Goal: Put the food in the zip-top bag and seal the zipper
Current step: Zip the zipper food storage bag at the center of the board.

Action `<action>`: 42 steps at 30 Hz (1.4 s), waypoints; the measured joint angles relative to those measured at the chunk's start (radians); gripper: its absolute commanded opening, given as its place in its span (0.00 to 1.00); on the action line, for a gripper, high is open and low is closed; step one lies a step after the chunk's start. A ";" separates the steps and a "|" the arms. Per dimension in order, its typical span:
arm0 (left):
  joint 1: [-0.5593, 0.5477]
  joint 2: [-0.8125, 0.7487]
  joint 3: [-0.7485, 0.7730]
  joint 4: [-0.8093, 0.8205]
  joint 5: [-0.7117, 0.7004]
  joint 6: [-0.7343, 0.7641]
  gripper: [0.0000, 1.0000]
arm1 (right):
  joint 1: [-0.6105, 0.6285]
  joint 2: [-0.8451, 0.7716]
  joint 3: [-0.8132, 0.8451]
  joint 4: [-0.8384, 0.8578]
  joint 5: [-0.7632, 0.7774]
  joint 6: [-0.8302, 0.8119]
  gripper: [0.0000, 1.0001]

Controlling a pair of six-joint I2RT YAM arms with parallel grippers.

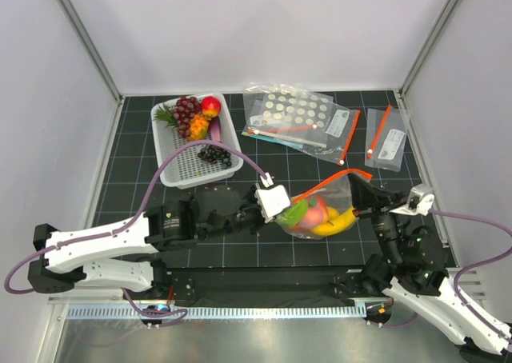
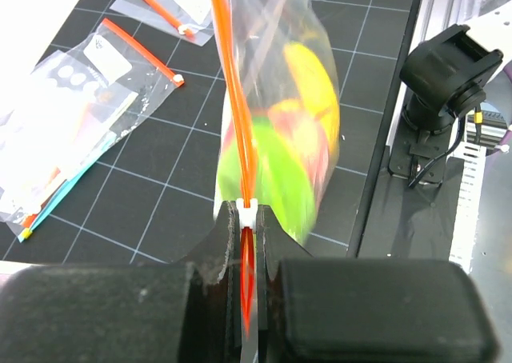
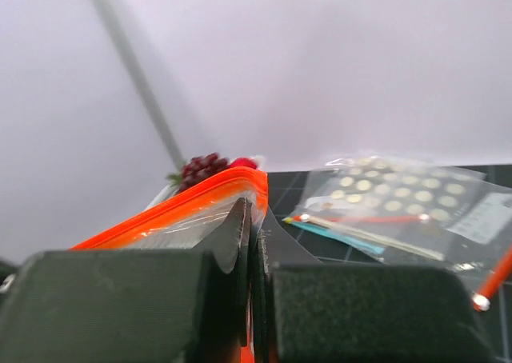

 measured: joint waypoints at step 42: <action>0.013 0.140 0.002 -0.023 -0.163 0.009 0.36 | -0.020 0.344 0.047 0.055 -0.505 0.000 0.01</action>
